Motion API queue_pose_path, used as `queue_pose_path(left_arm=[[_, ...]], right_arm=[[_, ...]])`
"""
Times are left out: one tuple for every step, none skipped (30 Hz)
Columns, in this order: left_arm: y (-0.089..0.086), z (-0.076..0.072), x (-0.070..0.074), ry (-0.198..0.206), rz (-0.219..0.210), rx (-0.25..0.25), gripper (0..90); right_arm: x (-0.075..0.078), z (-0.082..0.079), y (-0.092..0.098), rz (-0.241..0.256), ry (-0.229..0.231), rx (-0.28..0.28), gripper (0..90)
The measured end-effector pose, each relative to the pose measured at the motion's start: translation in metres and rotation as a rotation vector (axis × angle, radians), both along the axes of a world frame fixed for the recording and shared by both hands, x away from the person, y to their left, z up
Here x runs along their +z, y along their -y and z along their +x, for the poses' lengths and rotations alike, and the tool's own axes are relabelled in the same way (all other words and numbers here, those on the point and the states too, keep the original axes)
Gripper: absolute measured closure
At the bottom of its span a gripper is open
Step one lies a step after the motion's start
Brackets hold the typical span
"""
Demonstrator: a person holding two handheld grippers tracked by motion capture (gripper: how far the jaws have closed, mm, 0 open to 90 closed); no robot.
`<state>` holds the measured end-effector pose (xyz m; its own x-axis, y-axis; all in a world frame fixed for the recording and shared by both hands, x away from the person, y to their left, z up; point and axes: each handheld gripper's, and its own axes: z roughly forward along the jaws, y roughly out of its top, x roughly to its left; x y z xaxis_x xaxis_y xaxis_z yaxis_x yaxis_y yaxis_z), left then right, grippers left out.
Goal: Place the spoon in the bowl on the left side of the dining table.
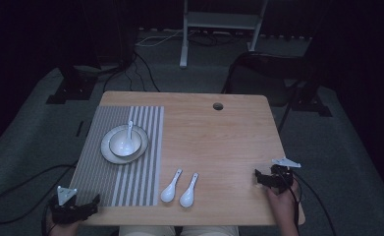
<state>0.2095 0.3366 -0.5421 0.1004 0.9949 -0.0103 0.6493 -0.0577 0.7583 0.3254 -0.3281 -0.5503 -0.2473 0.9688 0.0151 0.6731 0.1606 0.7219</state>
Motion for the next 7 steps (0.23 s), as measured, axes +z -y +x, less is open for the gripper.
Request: queue_pose_path(left_arm=[[-0.0015,0.0005,-0.0002,0.003,0.001,0.008,0.6],[-0.0024,0.0009,-0.0008,0.000,0.000,0.015,0.6],[-0.0035,0.0021,-0.0024,-0.011,-0.004,0.022,0.6],[-0.0035,0.0021,-0.0024,-0.011,-0.004,0.022,0.6],[-0.0032,0.0028,-0.0031,-0.019,-0.003,0.026,0.6],[-0.0032,0.0028,-0.0031,-0.019,-0.003,0.026,0.6],[-0.0028,0.0029,-0.0030,-0.021,0.000,0.024,0.6]], right_arm=[[0.0000,0.0000,0.0000,0.000,0.000,0.000,12.5],[0.0000,0.0000,0.0001,0.000,0.000,0.000,12.4],[0.0000,0.0000,0.0000,0.000,0.000,0.000,12.4],[0.0000,0.0000,0.0000,0.000,0.000,0.000,12.4],[0.0000,0.0000,0.0000,0.000,0.000,0.000,12.5],[0.0000,0.0000,0.0000,0.000,0.000,0.000,12.5],[0.0001,0.0000,0.0000,0.000,0.000,0.000,12.4]])
